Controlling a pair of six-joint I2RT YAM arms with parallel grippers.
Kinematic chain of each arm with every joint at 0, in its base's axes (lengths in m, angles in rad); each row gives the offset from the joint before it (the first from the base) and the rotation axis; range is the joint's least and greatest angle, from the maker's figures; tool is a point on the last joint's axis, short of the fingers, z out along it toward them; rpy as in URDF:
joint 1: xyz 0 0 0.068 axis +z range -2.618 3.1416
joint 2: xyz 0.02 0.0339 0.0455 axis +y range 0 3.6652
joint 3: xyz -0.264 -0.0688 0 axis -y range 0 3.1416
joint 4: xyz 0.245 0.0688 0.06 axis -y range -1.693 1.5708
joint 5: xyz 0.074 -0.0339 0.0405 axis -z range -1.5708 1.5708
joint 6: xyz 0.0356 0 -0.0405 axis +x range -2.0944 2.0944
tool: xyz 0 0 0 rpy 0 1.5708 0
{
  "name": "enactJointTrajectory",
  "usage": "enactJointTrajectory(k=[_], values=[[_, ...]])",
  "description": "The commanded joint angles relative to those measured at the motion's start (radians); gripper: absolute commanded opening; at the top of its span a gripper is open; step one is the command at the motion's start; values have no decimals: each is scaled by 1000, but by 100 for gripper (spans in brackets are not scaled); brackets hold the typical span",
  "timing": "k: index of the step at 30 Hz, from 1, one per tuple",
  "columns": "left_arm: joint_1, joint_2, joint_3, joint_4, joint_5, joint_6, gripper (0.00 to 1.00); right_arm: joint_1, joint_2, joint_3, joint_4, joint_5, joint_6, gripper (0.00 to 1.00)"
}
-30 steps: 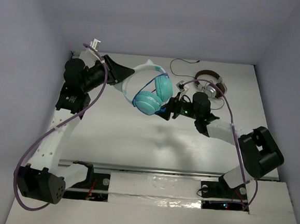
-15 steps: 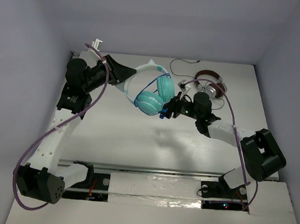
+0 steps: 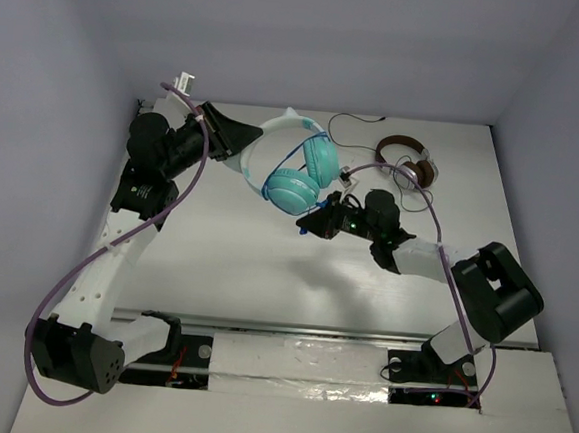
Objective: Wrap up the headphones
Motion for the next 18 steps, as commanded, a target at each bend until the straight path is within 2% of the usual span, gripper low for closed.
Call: enactJointTrajectory(k=[1,4,8,14,15,18], values=[[-2,-30,40,130,-43,-55,0,5,-7,-22,91,50,50,14],[-2,-48,-6,165,-107,-86,0,5,-27,-44,71,99,116,0],[-25,-82,-116,209,-267,-107,0,31,-50,-59,28,168,221,0],[-108,-89,-295,375,-532,-201,0,169,-53,-24,-78,296,277,0],[-119,-76,-300,381,-632,-183,0,199,-64,-25,-81,307,280,0],[-139,-48,-302,386,-709,-155,0,233,-93,-31,-92,335,306,0]])
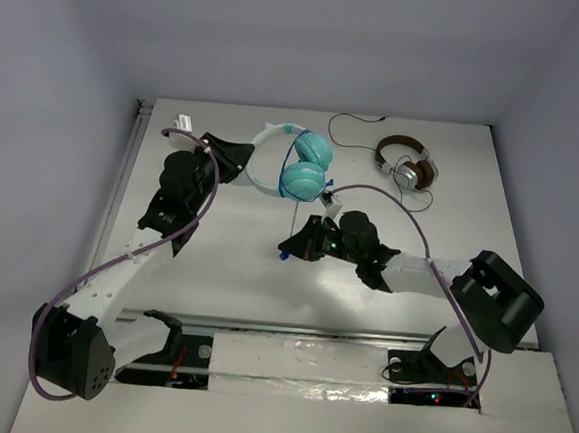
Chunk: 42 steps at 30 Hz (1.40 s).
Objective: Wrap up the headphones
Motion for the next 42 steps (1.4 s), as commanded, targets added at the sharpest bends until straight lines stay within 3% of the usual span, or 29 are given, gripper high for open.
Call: enactJointTrajectory(k=[1,10,23,29,42], values=[[-15,16,15,206,-231,-19,0,37,-69,8,-9,82,51,0],[-107,147,-8,233,-494,110,0,81,-107,43,-148,108,69,0],[-213,260,-170,370,-565,253,0,101,-106,275,-518,77,-79,3],[-303,238,-248,380,-589,273,0,101,-75,307,-477,134,-38,3],[-340,120,-387,312,-487,166,0,101,-58,245,-327,394,117,4]])
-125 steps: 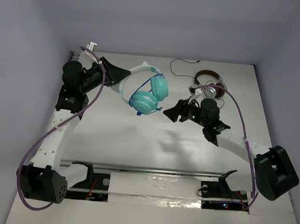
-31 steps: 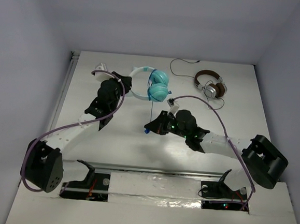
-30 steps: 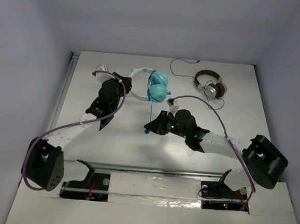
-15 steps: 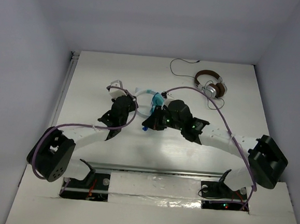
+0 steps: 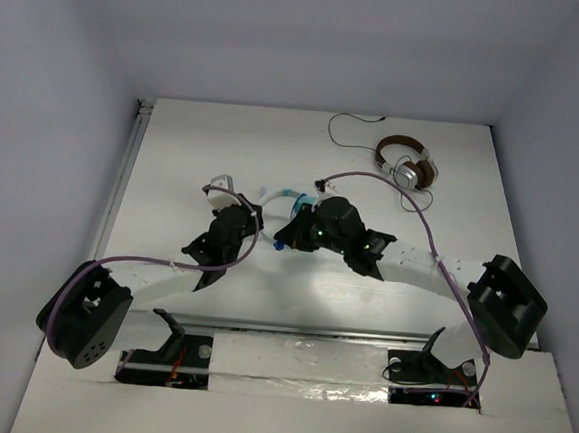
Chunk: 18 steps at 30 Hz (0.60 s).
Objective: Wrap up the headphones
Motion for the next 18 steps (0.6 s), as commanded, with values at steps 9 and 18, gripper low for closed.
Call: enactJointTrajectory(k=[9,18], values=[[-55,-39,-27,20,61,-99,0,9,-15,-71,223,228,224,10],[-64,-40,-37,-11,73,-118,0,9,-37,-114,256,285,306,16]])
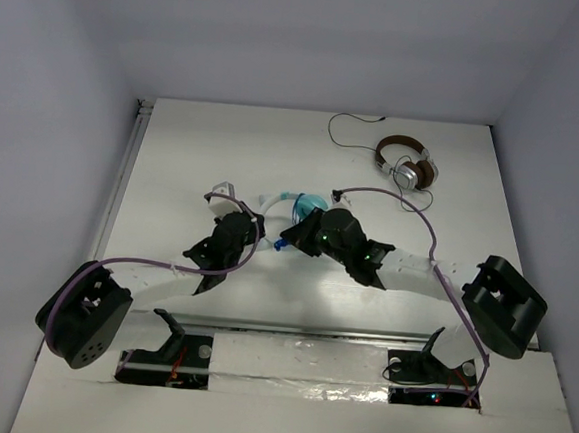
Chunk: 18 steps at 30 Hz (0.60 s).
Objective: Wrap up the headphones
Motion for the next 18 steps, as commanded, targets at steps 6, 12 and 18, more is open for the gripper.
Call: enactJointTrajectory(k=[6,12,18], values=[[-29,-12,-12,32,69,-41,0,-5,-54,2,108,129,44,25],[-38,-13,-15,27,66,-44,0,-15,-52,13,88,143,38,38],[-47,-15,-12,21,72,-47,0,-15,-37,36,83,116,35,49]])
